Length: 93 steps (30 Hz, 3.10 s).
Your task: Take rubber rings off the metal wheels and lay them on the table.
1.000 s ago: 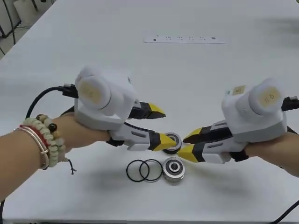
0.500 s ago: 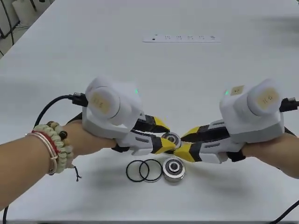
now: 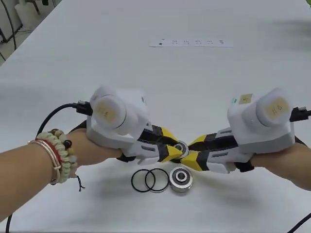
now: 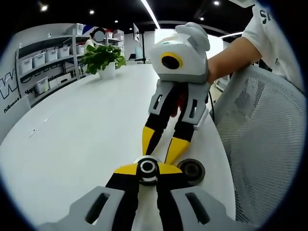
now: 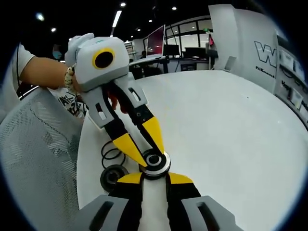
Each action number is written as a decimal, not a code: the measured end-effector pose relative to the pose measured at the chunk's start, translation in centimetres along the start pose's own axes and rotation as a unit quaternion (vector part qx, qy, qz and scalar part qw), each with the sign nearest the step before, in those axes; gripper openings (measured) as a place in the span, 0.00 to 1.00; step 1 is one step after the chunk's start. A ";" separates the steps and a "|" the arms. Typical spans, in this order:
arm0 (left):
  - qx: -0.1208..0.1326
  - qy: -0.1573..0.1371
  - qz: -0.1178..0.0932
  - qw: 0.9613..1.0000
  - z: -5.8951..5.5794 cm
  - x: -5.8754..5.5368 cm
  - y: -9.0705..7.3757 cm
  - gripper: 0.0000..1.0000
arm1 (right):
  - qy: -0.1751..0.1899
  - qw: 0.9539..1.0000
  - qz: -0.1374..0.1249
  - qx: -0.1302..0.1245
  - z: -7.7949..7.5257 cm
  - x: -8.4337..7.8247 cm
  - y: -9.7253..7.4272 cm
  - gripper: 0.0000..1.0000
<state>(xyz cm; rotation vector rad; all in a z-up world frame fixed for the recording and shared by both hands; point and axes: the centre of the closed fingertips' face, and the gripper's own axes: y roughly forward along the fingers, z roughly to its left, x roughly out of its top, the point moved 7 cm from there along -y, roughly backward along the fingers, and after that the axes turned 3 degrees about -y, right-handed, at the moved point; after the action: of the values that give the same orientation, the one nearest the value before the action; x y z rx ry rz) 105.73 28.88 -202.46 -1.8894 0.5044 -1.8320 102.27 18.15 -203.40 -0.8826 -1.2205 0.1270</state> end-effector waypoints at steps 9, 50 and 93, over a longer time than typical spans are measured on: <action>0.001 -0.005 0.000 1.000 0.1 0.1 0.2 0.08 | -0.042 0.999 0.009 -0.006 -0.1 -0.1 -0.2 0.06; 0.005 0.006 -0.005 1.000 -0.4 0.3 -0.1 0.07 | 0.288 0.957 -0.046 0.008 -0.5 0.4 -1.1 0.00; 0.011 -0.005 -0.018 1.000 -0.6 0.0 -0.2 0.08 | 0.249 0.965 -0.074 0.024 0.4 2.5 -1.2 0.00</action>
<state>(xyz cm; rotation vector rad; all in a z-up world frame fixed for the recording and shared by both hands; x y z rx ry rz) 105.12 28.96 -202.35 -1.9050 0.4470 -1.8418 102.44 18.82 -200.73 -0.7209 -0.8024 -0.1781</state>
